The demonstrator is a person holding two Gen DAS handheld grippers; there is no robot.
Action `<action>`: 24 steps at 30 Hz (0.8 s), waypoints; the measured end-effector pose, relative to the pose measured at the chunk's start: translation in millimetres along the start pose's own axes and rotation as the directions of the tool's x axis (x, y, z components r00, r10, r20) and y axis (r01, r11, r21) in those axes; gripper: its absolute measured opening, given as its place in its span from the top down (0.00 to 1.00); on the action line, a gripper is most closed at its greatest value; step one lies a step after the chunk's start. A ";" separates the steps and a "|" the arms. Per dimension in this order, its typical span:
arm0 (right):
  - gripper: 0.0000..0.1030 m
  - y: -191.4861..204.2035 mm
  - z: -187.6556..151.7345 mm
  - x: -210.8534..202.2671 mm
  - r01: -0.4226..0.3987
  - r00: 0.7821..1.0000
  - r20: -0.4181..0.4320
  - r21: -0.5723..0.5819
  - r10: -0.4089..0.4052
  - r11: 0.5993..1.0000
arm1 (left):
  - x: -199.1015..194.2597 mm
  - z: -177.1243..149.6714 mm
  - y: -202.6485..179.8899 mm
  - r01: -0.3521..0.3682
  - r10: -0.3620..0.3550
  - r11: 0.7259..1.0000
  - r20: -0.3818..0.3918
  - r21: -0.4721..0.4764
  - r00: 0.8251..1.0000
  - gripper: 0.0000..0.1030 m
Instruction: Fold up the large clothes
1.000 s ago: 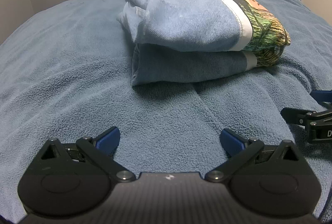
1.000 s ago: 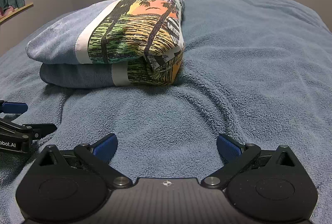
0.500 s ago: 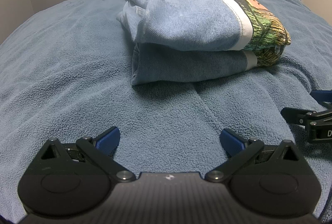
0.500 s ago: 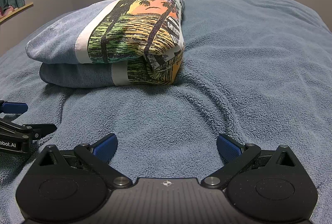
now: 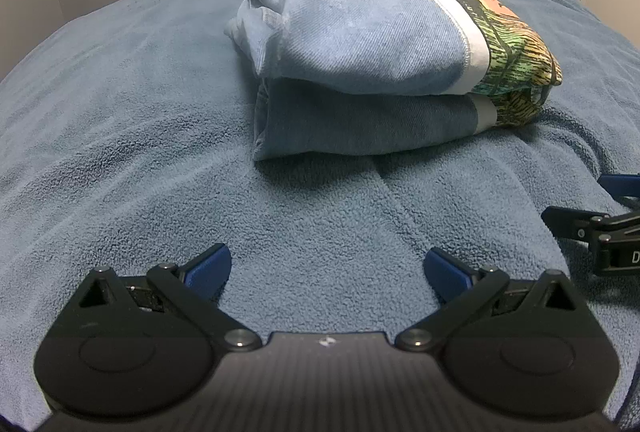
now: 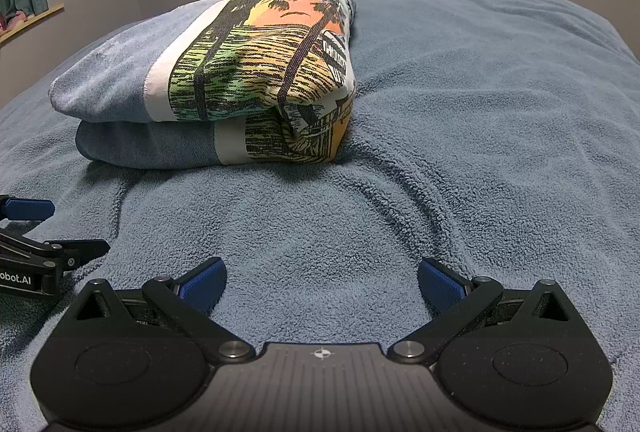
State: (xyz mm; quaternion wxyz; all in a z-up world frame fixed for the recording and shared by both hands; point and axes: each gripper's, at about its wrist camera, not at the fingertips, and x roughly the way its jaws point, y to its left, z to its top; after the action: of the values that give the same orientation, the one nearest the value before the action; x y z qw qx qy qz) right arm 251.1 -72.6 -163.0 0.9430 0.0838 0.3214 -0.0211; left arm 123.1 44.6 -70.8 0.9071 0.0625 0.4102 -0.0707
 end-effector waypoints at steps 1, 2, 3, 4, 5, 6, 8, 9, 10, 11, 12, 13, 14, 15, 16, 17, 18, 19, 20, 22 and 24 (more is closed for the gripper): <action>0.00 0.0 0.1 0.0 0.000 1.000 0.000 0.000 0.000 1.000 | 0.0 0.0 0.1 0.000 0.000 1.000 0.000 0.000 1.000 0.00; 0.00 -0.1 0.1 0.0 0.000 1.000 0.000 0.000 0.000 1.000 | -0.2 -0.1 -0.1 0.000 0.000 1.000 0.000 0.000 1.000 0.00; 0.00 -0.2 0.2 0.1 0.000 1.000 0.000 0.000 0.000 1.000 | 0.0 0.0 0.2 0.000 0.000 1.000 0.000 0.000 1.000 0.00; 0.00 -0.2 0.1 0.4 0.000 1.000 0.000 0.000 0.000 1.000 | 0.0 0.0 0.2 0.000 0.000 1.000 0.000 0.000 1.000 0.00; 0.00 -0.3 0.3 0.1 0.000 1.000 0.000 0.000 0.000 1.000 | -0.6 -0.4 -0.4 0.001 -0.001 1.000 0.000 0.000 1.000 0.00; 0.00 -0.3 0.4 0.2 0.000 1.000 -0.001 0.000 0.000 1.000 | -0.4 -0.2 -0.2 0.001 -0.001 1.000 0.000 0.000 1.000 0.00; 0.00 -0.5 0.5 0.1 0.000 1.000 -0.001 0.000 0.000 1.000 | -0.5 -0.3 -0.4 0.000 0.000 1.000 0.000 0.000 1.000 0.00; 0.00 -0.4 0.5 0.1 0.000 1.000 -0.001 0.000 0.000 1.000 | 0.1 0.1 0.4 0.000 0.000 1.000 -0.001 0.000 1.000 0.00; 0.00 -0.5 0.5 0.1 0.000 1.000 -0.001 0.000 0.000 1.000 | 0.0 -0.2 0.4 0.000 0.000 1.000 -0.001 0.001 1.000 0.00; 0.00 -0.5 0.5 0.0 0.000 1.000 -0.001 0.000 0.000 1.000 | -0.5 -0.6 -0.1 0.000 0.000 1.000 -0.002 0.000 1.000 0.00; 0.00 -0.4 0.3 0.5 0.000 1.000 -0.001 0.000 0.000 1.000 | 1.0 -0.1 2.0 0.001 -0.001 1.000 -0.005 0.000 1.000 0.00; 0.00 -0.5 0.4 0.2 -0.001 1.000 -0.001 0.000 0.001 1.000 | 1.5 0.1 2.8 0.002 -0.002 1.000 -0.006 -0.002 1.000 0.00; 0.00 -0.5 0.5 -0.1 -0.001 1.000 -0.001 0.000 0.001 1.000 | 1.2 -0.3 2.9 0.003 -0.003 1.000 -0.007 -0.004 1.000 0.00; 0.00 -0.5 0.4 -0.1 0.000 1.000 -0.001 0.000 0.000 1.000 | 2.0 0.4 3.5 0.005 -0.005 1.000 -0.008 -0.005 1.000 0.00; 0.00 -0.4 0.3 0.2 -0.001 1.000 -0.001 0.000 0.001 1.000 | 2.2 0.3 3.7 0.006 -0.006 1.000 -0.009 -0.006 1.000 0.00; 0.00 -0.5 0.4 -0.2 -0.001 1.000 -0.001 0.000 0.001 1.000 | 2.3 0.3 3.9 0.006 -0.006 1.000 -0.009 -0.007 1.000 0.00; 0.00 -0.5 0.4 -0.2 0.000 1.000 -0.002 0.000 0.000 1.000 | 2.3 0.3 3.9 0.007 -0.007 1.000 -0.010 -0.007 1.000 0.00; 0.00 -0.4 0.3 0.0 -0.001 1.000 -0.002 0.000 0.001 1.000 | 2.2 0.0 3.7 0.007 -0.007 1.000 -0.011 -0.008 1.000 0.00; 0.00 -0.5 0.4 -0.3 -0.001 1.000 -0.002 0.000 0.001 1.000 | 2.2 0.1 3.8 0.007 -0.007 1.000 -0.011 -0.008 1.000 0.00; 0.00 -0.4 0.2 0.1 -0.001 1.000 -0.002 0.000 0.001 1.000 | 3.6 0.8 4.7 0.009 -0.009 1.000 -0.013 -0.009 1.000 0.00; 0.00 -0.6 0.4 -0.5 -0.001 1.000 -0.002 0.000 0.001 1.000 | 3.7 0.9 4.7 0.009 -0.009 1.000 -0.013 -0.009 1.000 0.00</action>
State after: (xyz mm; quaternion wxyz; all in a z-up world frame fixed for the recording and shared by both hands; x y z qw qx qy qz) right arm 250.9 -73.3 -162.5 0.9427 0.0839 0.3222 -0.0208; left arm 126.9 48.8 -72.7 0.9043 0.0572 0.4168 -0.0725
